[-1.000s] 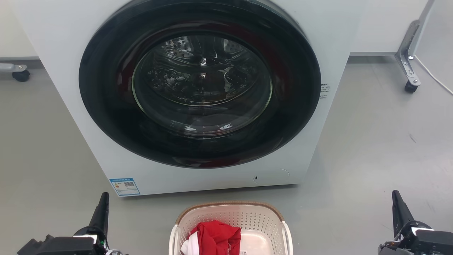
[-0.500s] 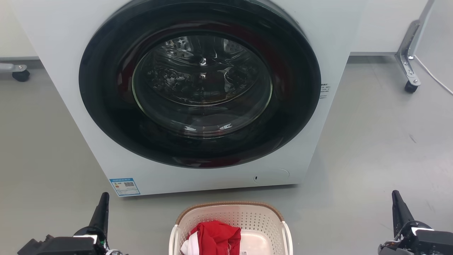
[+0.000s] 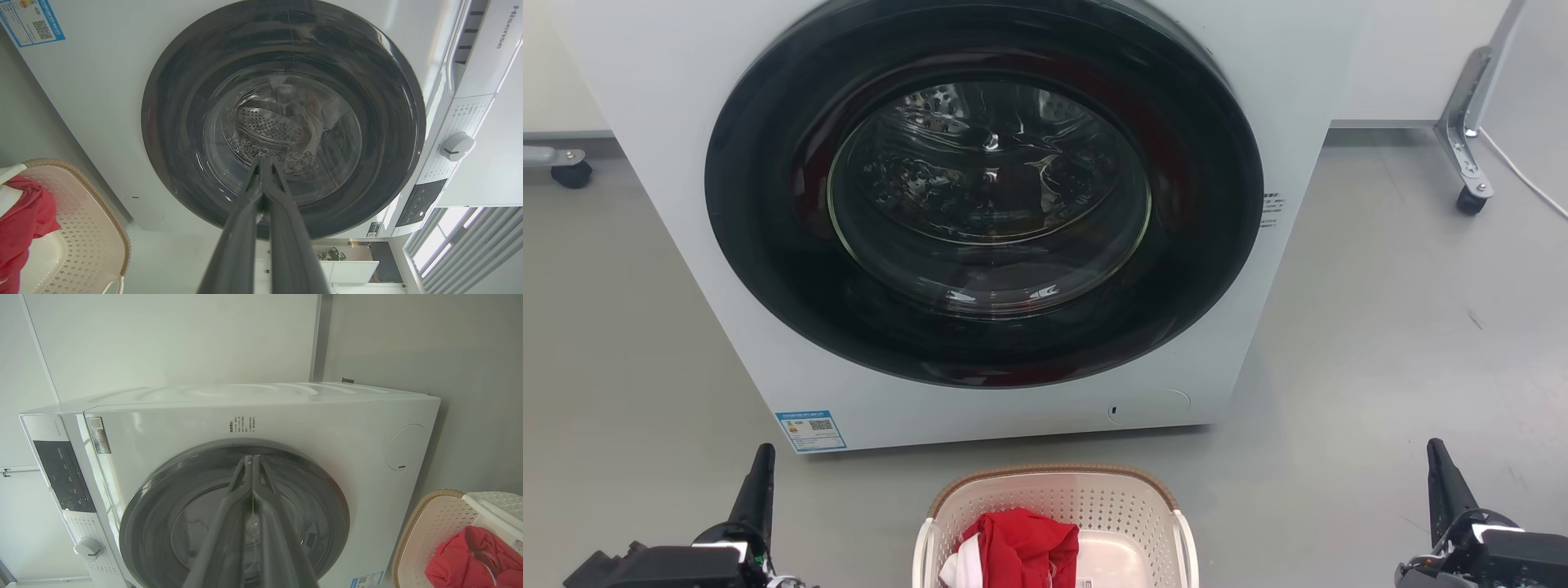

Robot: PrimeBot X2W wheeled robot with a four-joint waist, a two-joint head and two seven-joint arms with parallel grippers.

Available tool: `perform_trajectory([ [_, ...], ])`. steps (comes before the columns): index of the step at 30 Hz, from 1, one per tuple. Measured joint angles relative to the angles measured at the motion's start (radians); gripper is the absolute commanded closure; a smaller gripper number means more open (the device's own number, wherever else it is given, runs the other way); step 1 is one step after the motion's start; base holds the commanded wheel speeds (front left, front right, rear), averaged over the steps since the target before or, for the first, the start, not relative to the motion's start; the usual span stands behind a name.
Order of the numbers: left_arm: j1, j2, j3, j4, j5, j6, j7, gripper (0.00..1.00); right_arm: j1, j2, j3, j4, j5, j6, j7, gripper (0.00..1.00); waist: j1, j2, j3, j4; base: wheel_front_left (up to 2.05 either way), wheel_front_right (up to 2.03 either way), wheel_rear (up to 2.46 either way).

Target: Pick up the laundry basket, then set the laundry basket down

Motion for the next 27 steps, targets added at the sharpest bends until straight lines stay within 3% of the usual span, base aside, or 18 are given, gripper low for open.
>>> perform_trajectory([
  [27, 0.000, 0.000, 0.000, 0.000, 0.000, 0.000, 0.000, 1.00, 0.000, 0.000, 0.000, 0.000, 0.000, 0.000, 0.000, 1.00, 0.0000, 0.0000, 0.000, 0.000, 0.00, 0.00, 0.00],
])
